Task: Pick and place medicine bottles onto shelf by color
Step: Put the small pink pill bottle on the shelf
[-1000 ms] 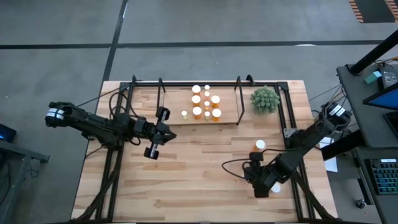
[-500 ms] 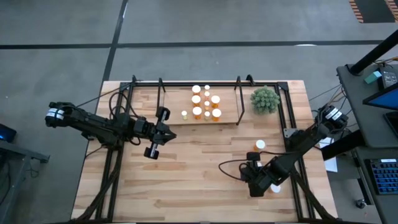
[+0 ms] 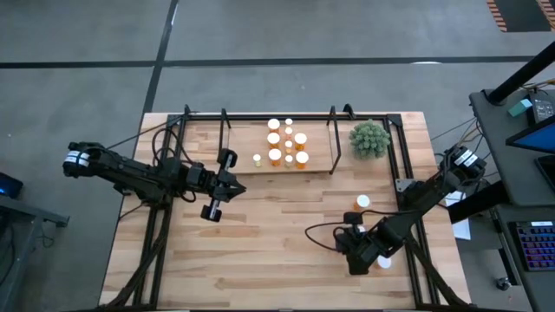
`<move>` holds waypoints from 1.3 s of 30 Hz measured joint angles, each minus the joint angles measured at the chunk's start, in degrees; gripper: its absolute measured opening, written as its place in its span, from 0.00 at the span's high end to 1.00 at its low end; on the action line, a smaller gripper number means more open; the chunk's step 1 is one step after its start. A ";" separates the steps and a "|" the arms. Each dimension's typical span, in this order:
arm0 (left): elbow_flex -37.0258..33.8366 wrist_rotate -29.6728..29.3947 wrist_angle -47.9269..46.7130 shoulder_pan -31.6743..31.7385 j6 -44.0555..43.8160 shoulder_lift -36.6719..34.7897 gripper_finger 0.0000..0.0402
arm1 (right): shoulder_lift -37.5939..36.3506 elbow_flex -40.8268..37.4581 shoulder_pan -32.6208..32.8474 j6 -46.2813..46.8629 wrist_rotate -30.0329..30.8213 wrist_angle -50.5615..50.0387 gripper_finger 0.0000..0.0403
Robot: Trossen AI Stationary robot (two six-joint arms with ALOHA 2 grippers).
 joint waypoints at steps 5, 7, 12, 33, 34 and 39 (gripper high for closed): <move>-0.02 0.00 0.02 0.00 0.00 0.00 1.00 | -0.57 2.66 -1.19 -2.62 0.06 -1.27 0.73; -0.02 0.00 0.02 0.00 0.02 0.00 1.00 | -0.60 4.84 -2.71 -4.81 2.15 -3.03 0.73; -0.02 -0.54 0.07 -0.02 0.37 0.00 1.00 | -0.62 11.98 -9.88 -13.17 5.63 -7.39 0.73; -0.04 -2.95 1.12 -0.02 0.33 -0.07 1.00 | -0.25 25.40 -42.60 -54.24 2.95 -18.91 0.73; -0.04 -2.97 1.14 -0.02 0.33 -0.07 1.00 | -0.24 25.29 -43.60 -54.72 2.10 -18.83 0.73; -0.04 -2.97 1.23 -0.02 0.37 -0.07 1.00 | -0.16 24.00 -47.52 -56.64 1.44 -18.39 0.73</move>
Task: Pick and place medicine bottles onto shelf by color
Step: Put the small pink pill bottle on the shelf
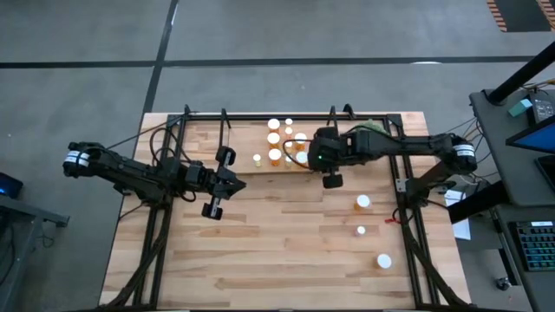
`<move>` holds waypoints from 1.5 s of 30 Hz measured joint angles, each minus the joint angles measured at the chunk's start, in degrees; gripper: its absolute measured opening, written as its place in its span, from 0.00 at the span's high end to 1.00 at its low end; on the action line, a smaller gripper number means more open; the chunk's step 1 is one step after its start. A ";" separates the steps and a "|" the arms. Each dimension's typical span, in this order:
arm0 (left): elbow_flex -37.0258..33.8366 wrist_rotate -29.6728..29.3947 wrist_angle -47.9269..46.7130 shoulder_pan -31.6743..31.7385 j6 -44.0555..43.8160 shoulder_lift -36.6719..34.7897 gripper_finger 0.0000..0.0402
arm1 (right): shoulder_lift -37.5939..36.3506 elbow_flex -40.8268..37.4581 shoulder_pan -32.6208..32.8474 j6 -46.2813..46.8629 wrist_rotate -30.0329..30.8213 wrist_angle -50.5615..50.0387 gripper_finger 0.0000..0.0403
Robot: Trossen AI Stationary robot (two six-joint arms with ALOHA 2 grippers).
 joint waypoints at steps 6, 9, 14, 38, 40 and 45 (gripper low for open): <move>0.00 -0.02 0.36 0.02 0.07 -0.40 1.00 | 0.02 -3.71 -2.65 -0.62 -0.11 3.20 0.73; 0.00 -0.02 0.49 0.02 0.09 -0.76 1.00 | 0.02 -5.63 -2.79 -1.07 -0.15 6.88 0.73; 0.00 -0.02 0.56 0.02 0.16 -0.94 1.00 | 0.43 -7.56 -2.75 -2.08 -0.18 11.26 0.73; 0.00 -0.02 0.86 0.02 0.12 -1.01 1.00 | 6.44 -7.47 -3.13 1.31 0.17 10.29 0.73; 0.00 -0.02 0.87 0.02 0.12 -1.01 1.00 | 6.40 -7.47 -3.48 1.91 0.13 10.33 0.73; 0.00 0.00 0.95 0.02 0.12 -1.01 1.00 | 6.78 -7.47 -4.14 4.89 0.26 10.76 0.73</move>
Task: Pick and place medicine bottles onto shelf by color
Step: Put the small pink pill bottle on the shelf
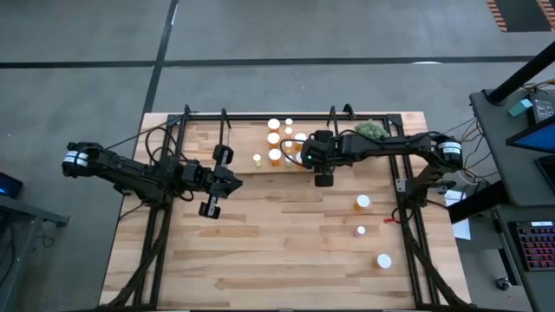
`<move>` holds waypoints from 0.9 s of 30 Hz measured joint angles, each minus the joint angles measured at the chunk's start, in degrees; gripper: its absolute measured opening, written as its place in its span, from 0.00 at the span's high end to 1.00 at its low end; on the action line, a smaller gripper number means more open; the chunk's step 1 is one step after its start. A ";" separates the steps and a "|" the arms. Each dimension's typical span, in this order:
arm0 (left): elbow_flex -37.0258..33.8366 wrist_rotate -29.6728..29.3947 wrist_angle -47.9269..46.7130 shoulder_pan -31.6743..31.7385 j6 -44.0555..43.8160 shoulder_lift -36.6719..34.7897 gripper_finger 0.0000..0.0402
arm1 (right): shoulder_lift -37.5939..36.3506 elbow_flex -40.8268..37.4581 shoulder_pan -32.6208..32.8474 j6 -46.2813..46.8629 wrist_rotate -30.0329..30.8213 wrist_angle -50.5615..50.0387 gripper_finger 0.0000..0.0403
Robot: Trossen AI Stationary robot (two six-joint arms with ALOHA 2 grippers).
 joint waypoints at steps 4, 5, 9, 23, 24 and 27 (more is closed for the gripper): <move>0.00 0.00 0.15 0.00 0.00 0.02 1.00 | 0.04 0.00 0.00 1.29 0.06 0.19 0.73; 0.00 0.00 0.30 0.00 0.00 0.02 1.00 | 0.04 0.00 0.00 1.67 0.04 0.27 0.73; 0.00 0.00 0.46 0.00 0.00 0.02 1.00 | 0.04 0.01 0.00 1.72 -0.03 0.24 0.69; 0.00 0.00 0.46 0.00 0.00 0.02 1.00 | 0.17 1.58 0.02 1.68 -0.42 -0.43 0.68; 0.00 0.00 0.46 0.00 0.00 0.02 1.00 | 0.17 1.71 0.02 1.97 -0.42 -0.60 0.68; 0.00 0.00 0.46 0.00 0.00 0.02 1.00 | 0.17 1.77 0.02 3.44 -0.40 -0.58 0.65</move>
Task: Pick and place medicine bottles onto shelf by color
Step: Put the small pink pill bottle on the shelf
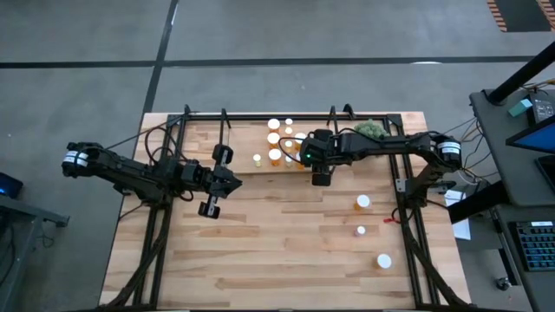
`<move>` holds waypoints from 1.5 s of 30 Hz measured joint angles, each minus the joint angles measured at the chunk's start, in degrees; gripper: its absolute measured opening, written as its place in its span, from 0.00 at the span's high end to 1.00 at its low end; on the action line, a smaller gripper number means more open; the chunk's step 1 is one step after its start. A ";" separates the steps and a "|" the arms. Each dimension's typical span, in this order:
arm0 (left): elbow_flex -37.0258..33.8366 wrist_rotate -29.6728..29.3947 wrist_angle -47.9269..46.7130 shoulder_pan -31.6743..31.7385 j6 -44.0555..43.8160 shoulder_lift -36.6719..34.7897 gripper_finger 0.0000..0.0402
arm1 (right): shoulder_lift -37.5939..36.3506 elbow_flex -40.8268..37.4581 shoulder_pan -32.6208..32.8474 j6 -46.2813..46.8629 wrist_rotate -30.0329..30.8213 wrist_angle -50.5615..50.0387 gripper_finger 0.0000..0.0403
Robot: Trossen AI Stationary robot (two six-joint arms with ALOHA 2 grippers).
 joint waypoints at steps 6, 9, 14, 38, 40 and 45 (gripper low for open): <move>0.00 0.00 0.00 0.00 0.00 -0.07 1.00 | 0.00 -0.09 0.00 0.16 -0.24 -0.01 0.65; 0.00 0.00 0.00 0.00 0.00 -0.08 1.00 | 0.00 -0.11 0.00 0.16 -0.24 0.00 0.66; 0.00 0.00 0.00 0.00 0.00 -0.09 1.00 | 0.00 -0.15 0.00 -0.91 -0.24 -0.02 0.68; 0.00 0.00 -0.13 0.04 11.85 -0.44 1.00 | -0.07 7.98 1.45 3.89 -3.27 -5.77 0.77; 0.00 -0.03 -0.14 0.09 14.52 -0.44 1.00 | -0.07 7.93 2.36 5.56 -3.31 -5.78 0.78; -0.57 -5.23 -1.50 0.22 19.43 -0.81 1.00 | -0.07 8.29 4.41 9.67 -3.28 -6.20 0.83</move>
